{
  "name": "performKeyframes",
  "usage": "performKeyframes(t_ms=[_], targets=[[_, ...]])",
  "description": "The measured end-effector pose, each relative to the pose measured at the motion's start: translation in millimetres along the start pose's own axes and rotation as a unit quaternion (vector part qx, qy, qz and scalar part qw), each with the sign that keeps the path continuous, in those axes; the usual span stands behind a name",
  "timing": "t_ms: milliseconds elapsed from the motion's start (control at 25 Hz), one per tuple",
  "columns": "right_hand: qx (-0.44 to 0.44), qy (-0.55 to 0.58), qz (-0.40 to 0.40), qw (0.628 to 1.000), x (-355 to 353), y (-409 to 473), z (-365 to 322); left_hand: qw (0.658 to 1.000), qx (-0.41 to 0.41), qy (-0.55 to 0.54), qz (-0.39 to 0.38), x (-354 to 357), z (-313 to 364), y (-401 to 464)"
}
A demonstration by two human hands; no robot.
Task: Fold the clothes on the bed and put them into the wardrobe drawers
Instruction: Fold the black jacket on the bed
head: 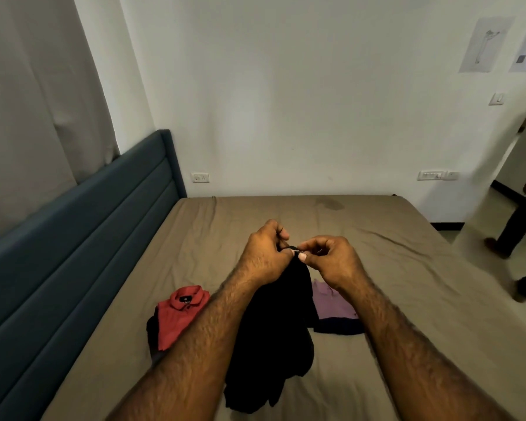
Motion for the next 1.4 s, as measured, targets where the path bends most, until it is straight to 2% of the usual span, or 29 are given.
performKeyframes(t_ms=[160,320,440,560,680,800,840,920,1000,1040,1160,1320,1400], targets=[[0.043,0.118,-0.016,0.992,-7.7,-1.3,3.8,0.994,0.021,0.103,-0.014,8.4,15.9,-4.6],[0.083,0.141,0.016,0.986,-34.9,8.0,13.4,0.956,0.029,0.291,-0.009,23.8,50.2,0.5],[0.140,0.119,-0.021,0.983,-47.7,11.9,30.0,0.943,0.017,0.332,-0.007,40.8,66.4,1.8],[0.111,0.064,-0.039,0.991,-71.5,9.6,32.3,0.953,0.003,0.302,0.032,66.0,70.5,1.2],[0.066,0.091,-0.023,0.993,-115.9,7.1,37.4,0.966,0.050,0.244,0.075,88.3,92.3,7.2],[0.068,0.075,-0.016,0.995,-138.1,0.4,50.5,0.954,0.072,0.275,0.091,117.2,108.0,11.3],[0.055,0.046,-0.009,0.997,-149.0,-3.0,53.8,0.964,0.051,0.242,0.096,128.6,106.4,14.6],[0.028,0.025,-0.006,0.999,-156.2,-5.3,54.6,0.995,-0.002,0.086,0.046,139.9,87.1,22.3],[0.008,0.029,-0.025,0.999,-164.4,-6.4,56.5,0.998,-0.047,-0.049,-0.006,154.4,78.6,24.7],[-0.003,0.028,-0.034,0.999,-164.8,-7.0,57.1,0.996,-0.054,-0.073,-0.002,157.2,78.1,23.4],[-0.029,0.021,-0.031,0.999,-169.9,-7.9,59.3,0.998,-0.025,-0.042,0.046,161.2,86.3,19.7],[-0.016,-0.043,0.059,0.997,-184.4,-11.7,69.7,0.988,0.061,0.092,0.106,174.7,104.6,14.5],[-0.032,-0.040,0.060,0.997,-182.2,-13.2,74.8,0.989,0.063,0.054,0.122,189.2,101.5,10.3]])
Point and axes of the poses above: each hand's wrist, its own y-axis towards the middle knuckle, its own x-axis out of the palm, z = x × y, the point moved 5 cm from there along y, towards the middle knuckle, and after that the axes turned 14 degrees about -z, right-handed, at the moved point
